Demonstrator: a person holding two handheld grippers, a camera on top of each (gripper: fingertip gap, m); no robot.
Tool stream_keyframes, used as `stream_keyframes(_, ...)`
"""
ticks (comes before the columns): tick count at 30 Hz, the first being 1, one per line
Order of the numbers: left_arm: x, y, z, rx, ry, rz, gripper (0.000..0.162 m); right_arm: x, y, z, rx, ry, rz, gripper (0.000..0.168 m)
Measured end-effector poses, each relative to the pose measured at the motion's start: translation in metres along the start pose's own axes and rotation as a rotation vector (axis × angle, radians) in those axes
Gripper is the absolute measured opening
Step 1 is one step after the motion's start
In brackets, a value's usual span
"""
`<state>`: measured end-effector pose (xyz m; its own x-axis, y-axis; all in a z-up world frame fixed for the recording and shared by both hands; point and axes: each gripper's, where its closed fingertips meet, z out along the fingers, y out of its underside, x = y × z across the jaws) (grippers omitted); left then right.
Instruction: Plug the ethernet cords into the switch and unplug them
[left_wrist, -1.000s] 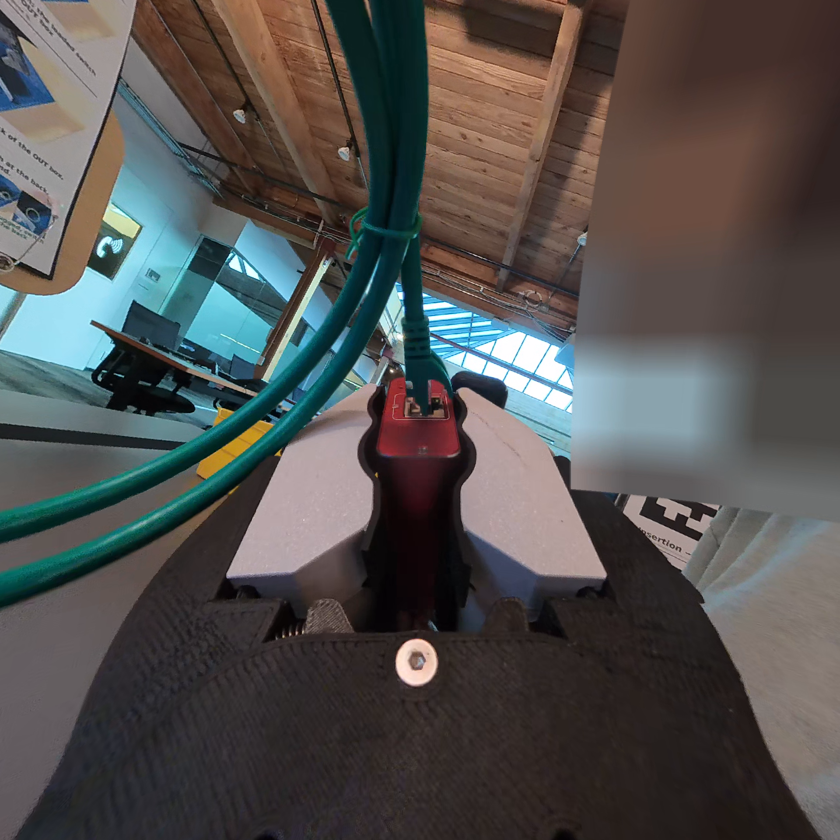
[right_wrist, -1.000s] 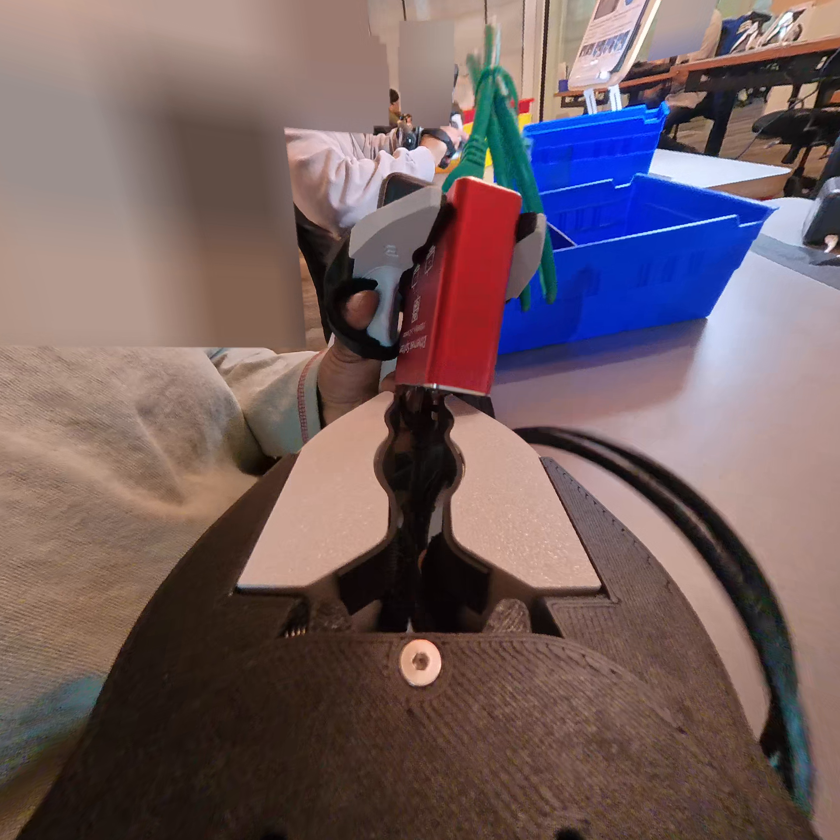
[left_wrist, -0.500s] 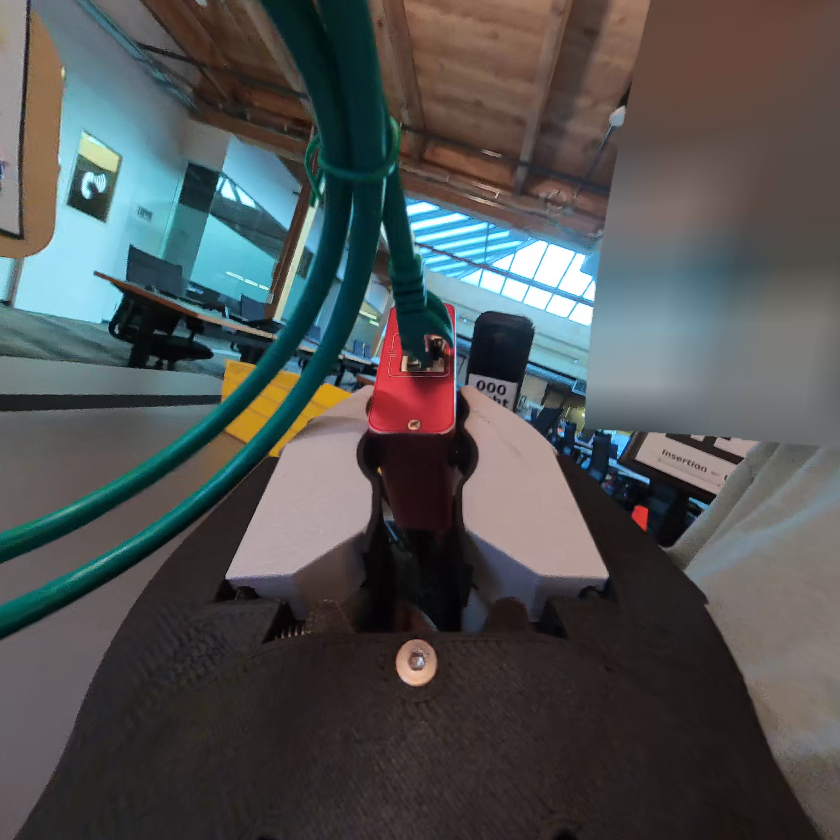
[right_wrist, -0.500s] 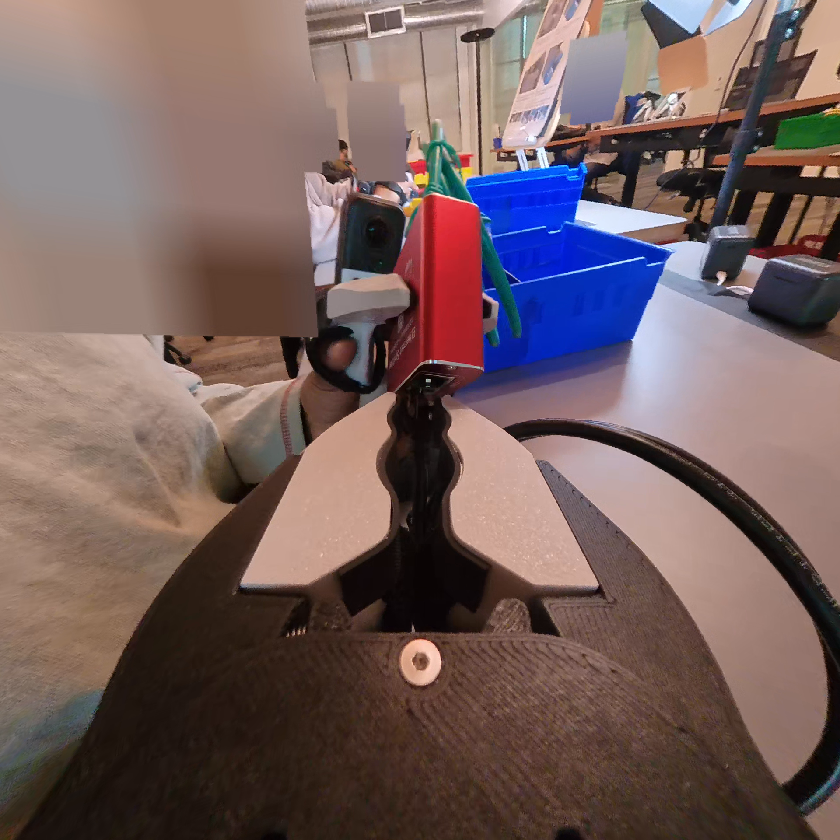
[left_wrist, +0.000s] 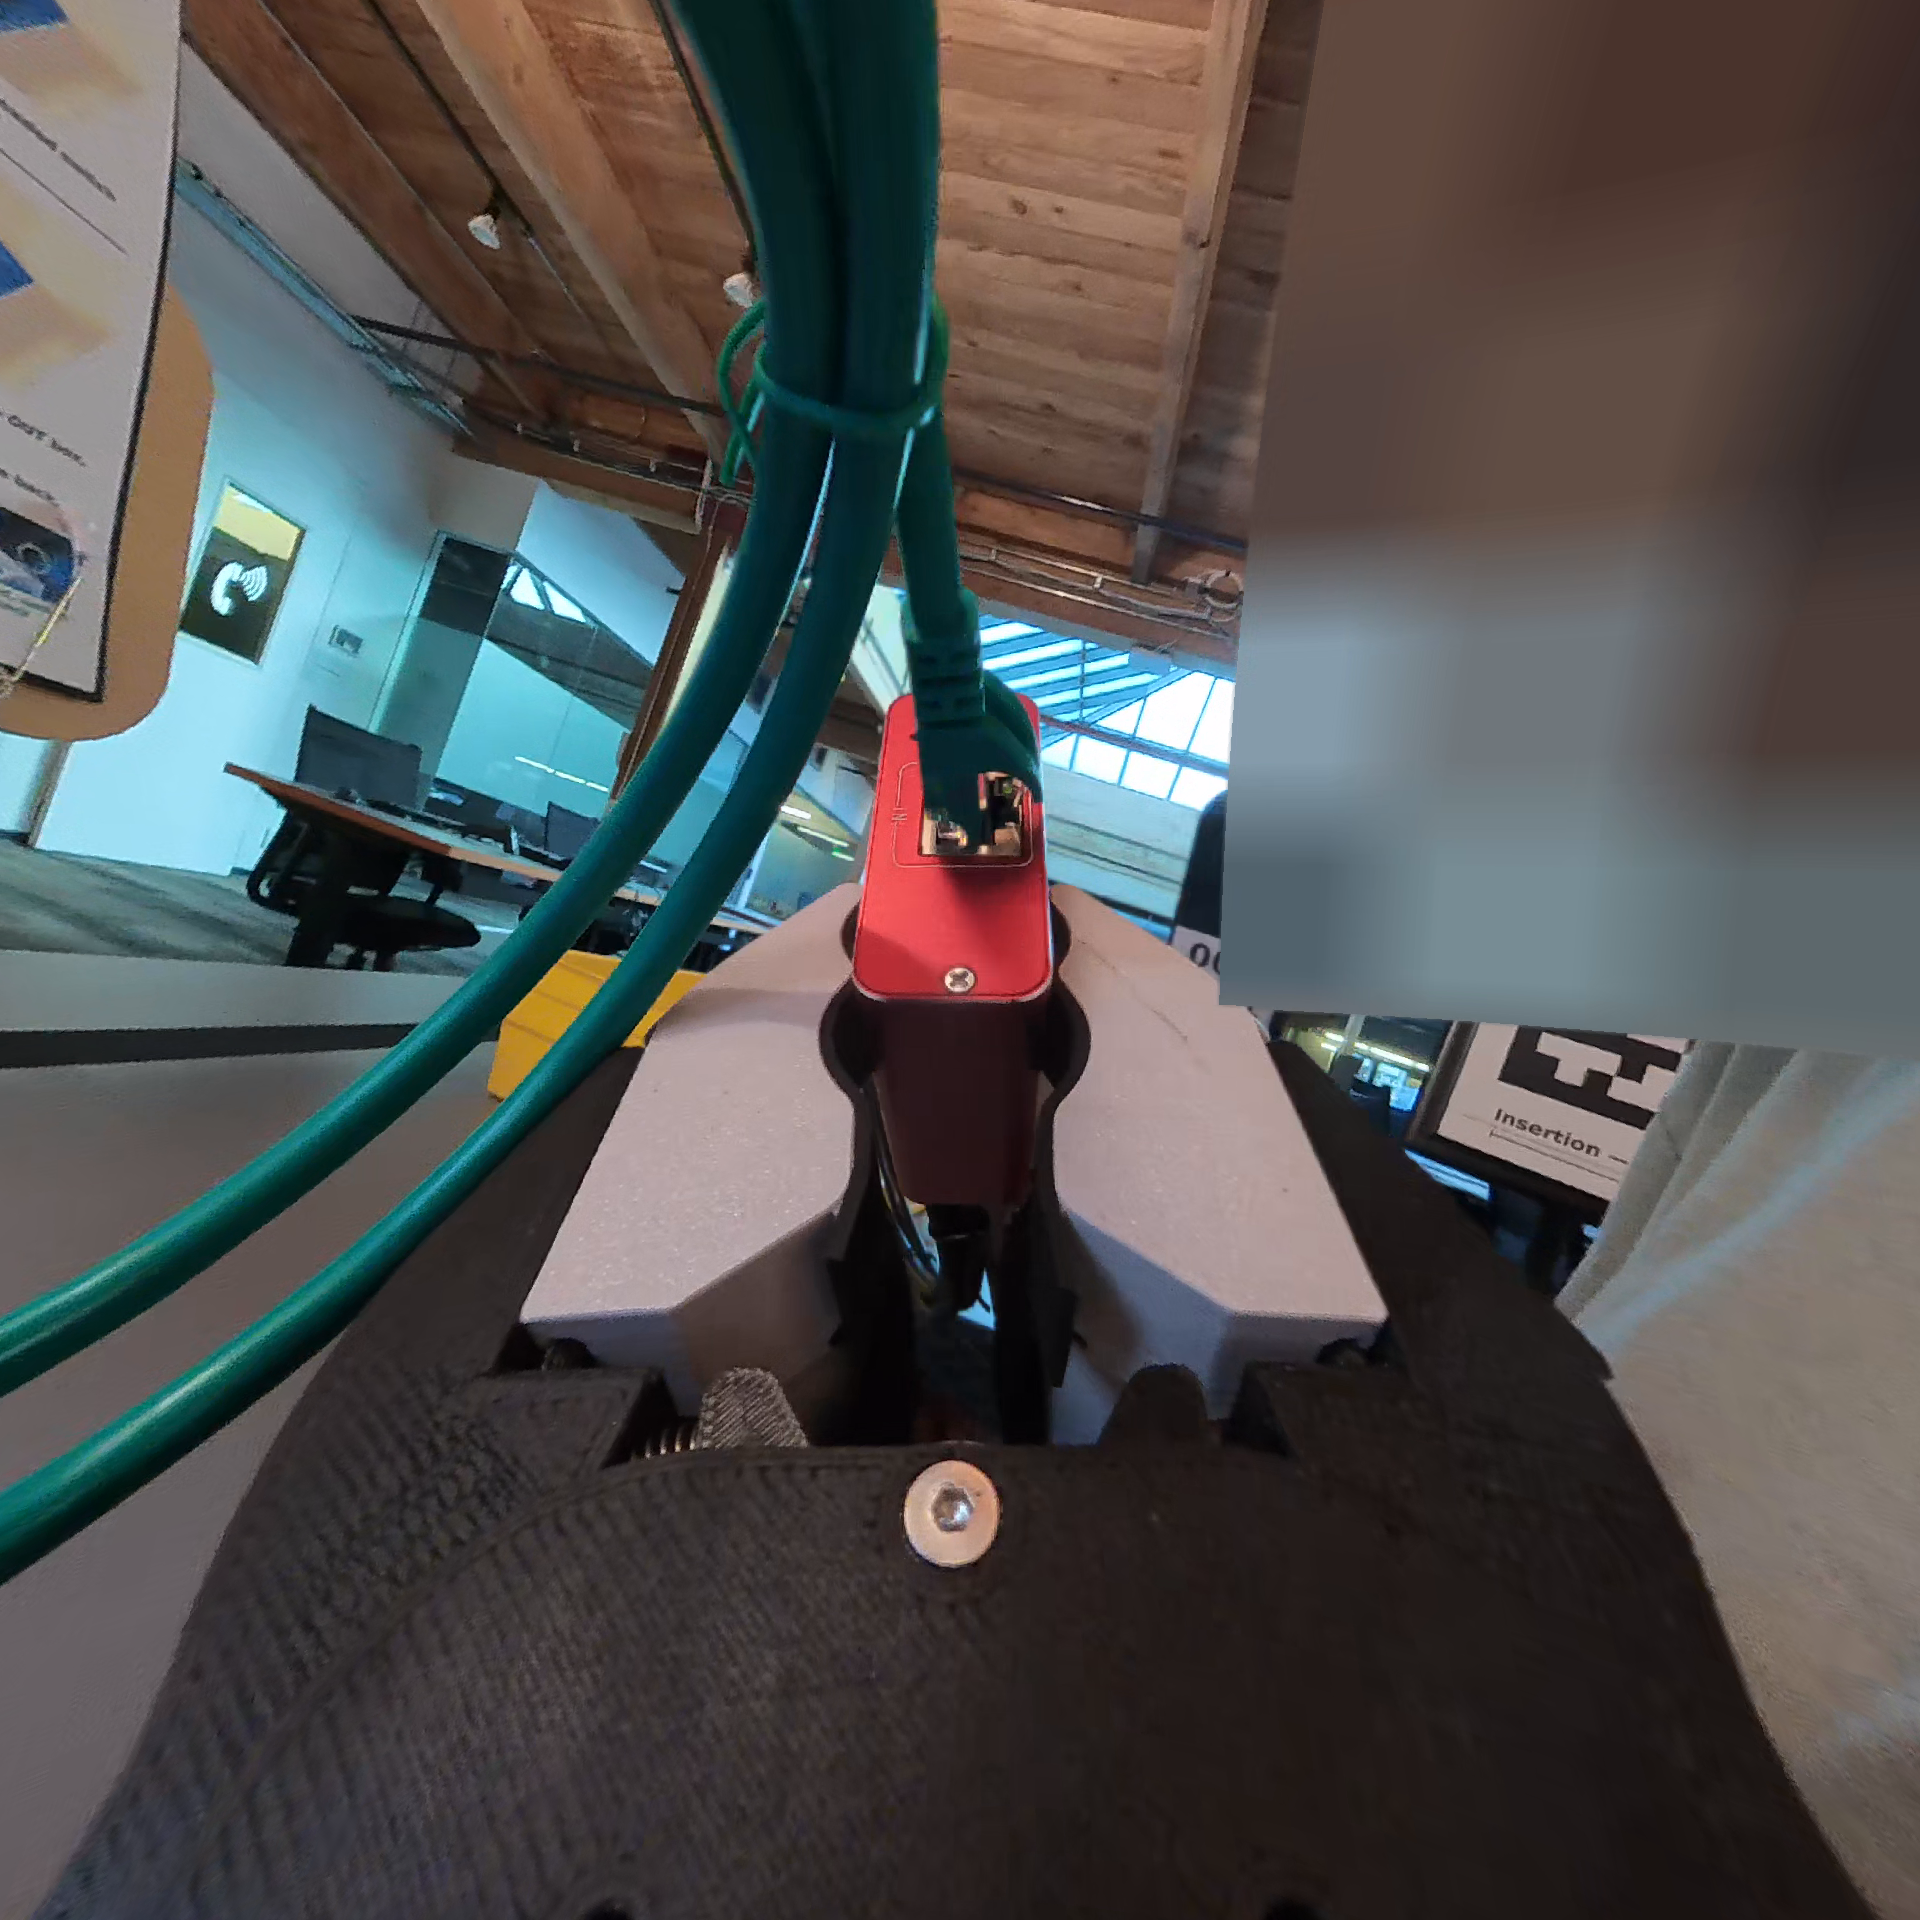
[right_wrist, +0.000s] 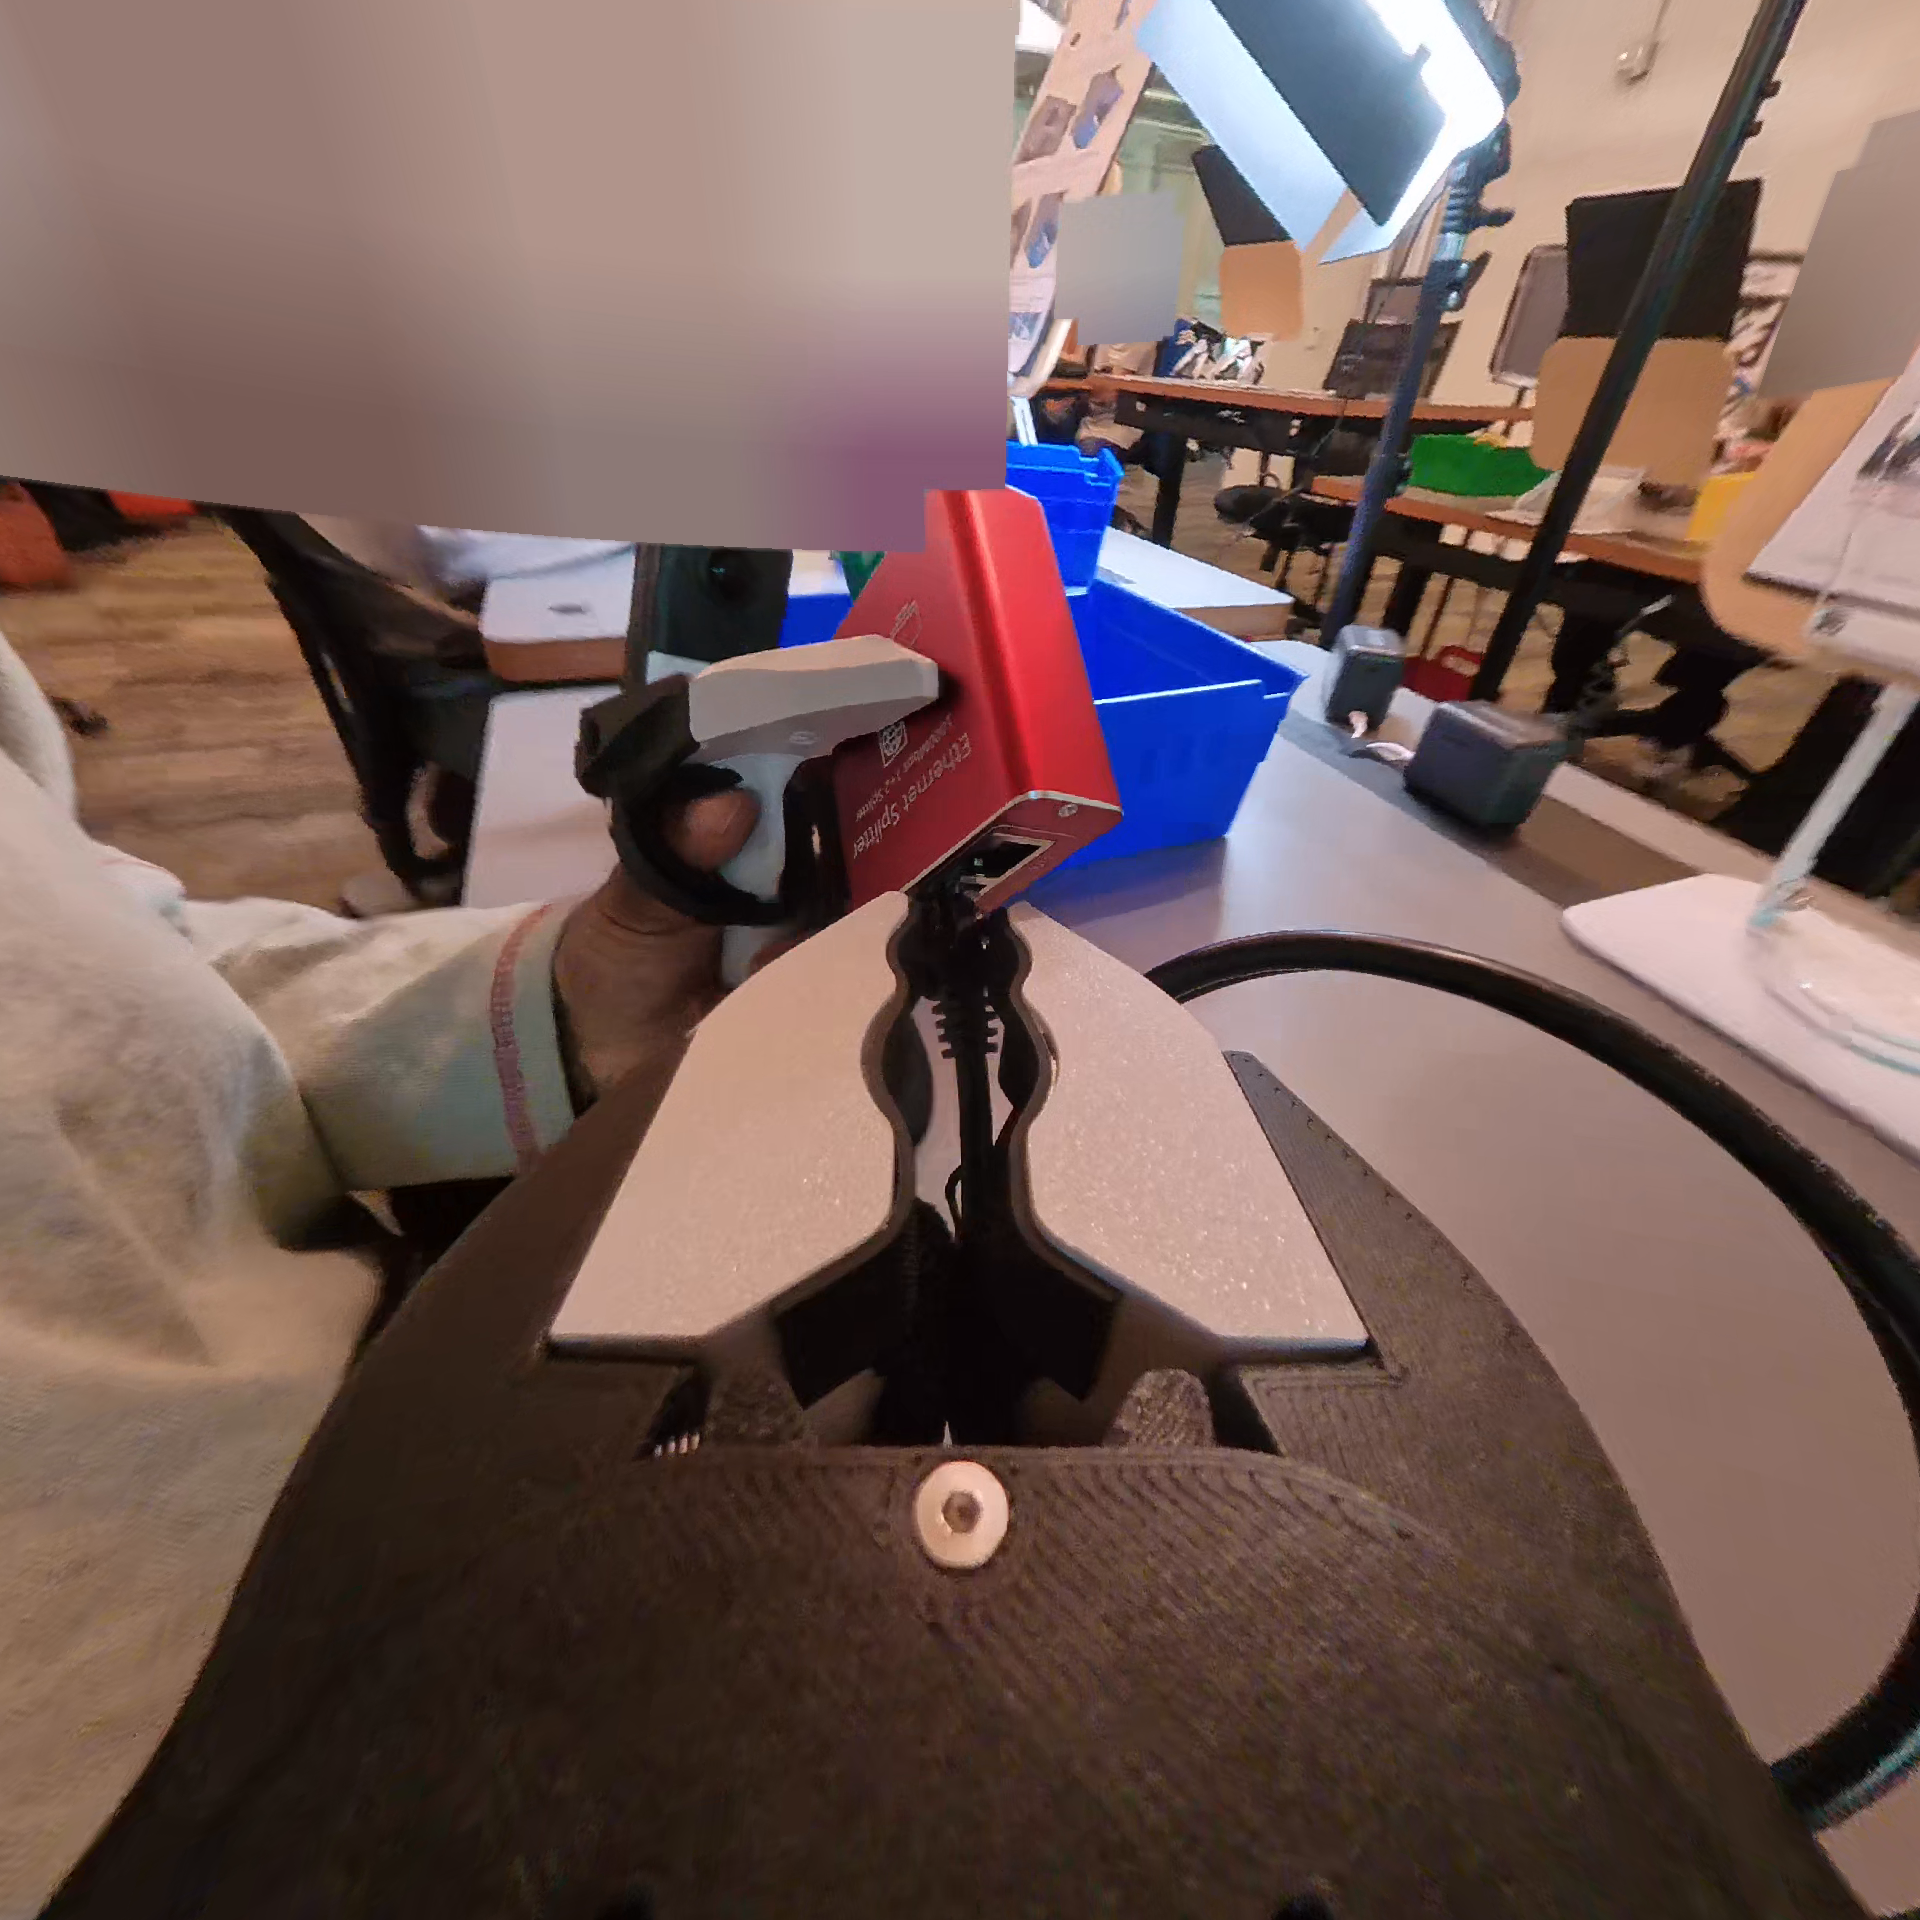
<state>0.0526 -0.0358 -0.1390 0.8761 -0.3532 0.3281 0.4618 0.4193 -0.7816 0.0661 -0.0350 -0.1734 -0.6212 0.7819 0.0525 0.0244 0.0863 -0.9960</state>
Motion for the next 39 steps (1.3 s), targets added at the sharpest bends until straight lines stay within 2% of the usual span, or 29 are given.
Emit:
stream_keyframes(3,0.008,-0.008,-0.003,0.05,0.052,0.001,0.029,-0.005,-0.007,0.001,-0.039,0.068,-0.145,0.012)
stream_keyframes(6,0.019,-0.011,-0.002,0.061,0.099,0.052,0.028,-0.012,-0.013,-0.001,0.017,0.001,-0.034,0.012)
stream_keyframes(8,0.026,-0.004,0.0,0.002,0.09,0.192,0.028,-0.013,-0.008,-0.004,0.042,-0.034,0.056,0.012)
stream_keyframes(10,0.032,0.001,0.002,-0.028,0.099,0.288,0.029,-0.014,-0.006,-0.008,0.017,-0.002,-0.008,0.012)
stream_keyframes(12,0.032,-0.001,0.001,-0.016,0.124,0.224,0.029,-0.016,-0.007,-0.011,-0.029,0.041,-0.112,0.011)
stream_keyframes(14,0.027,-0.002,0.002,-0.004,0.128,0.133,0.028,-0.015,-0.009,-0.012,-0.039,0.05,-0.131,0.012)
stream_keyframes(15,0.024,-0.011,0.0,0.053,0.124,0.1,0.028,-0.013,-0.009,-0.012,-0.037,0.058,-0.127,0.011)
stream_keyframes(17,0.005,-0.066,-0.034,0.341,0.109,-0.04,0.028,0.02,-0.001,-0.035,-0.07,0.217,-0.149,0.011)
stream_keyframes(18,-0.007,-0.076,-0.045,0.382,0.066,-0.061,0.028,0.024,-0.008,-0.049,0.007,0.193,-0.075,0.011)
stream_keyframes(19,-0.011,-0.072,-0.043,0.351,0.031,-0.021,0.028,0.019,-0.02,-0.054,0.074,0.133,-0.027,0.011)
stream_keyframes(22,0.003,-0.04,-0.011,0.157,0.056,0.103,0.029,0.008,-0.038,-0.05,0.037,0.1,-0.235,0.012)
stream_keyframes(26,0.003,-0.014,0.0,0.002,0.051,0.128,0.028,0.014,-0.061,-0.069,0.083,0.054,-0.402,0.012)
stream_keyframes(30,-0.005,0.013,-0.001,-0.146,-0.028,0.181,0.028,0.058,-0.087,-0.114,0.093,0.221,-0.51,0.012)
stream_keyframes(33,-0.01,0.026,0.002,-0.235,-0.071,0.228,0.028,0.1,-0.103,-0.156,0.122,0.329,-0.484,0.012)
stream_keyframes(36,-0.014,0.041,0.003,-0.32,-0.092,0.22,0.028,0.153,-0.087,-0.19,0.055,0.422,-0.344,0.012)
stream_keyframes(39,-0.01,0.043,0.004,-0.323,-0.061,0.213,0.029,0.193,-0.04,-0.213,-0.113,0.486,-0.138,0.012)
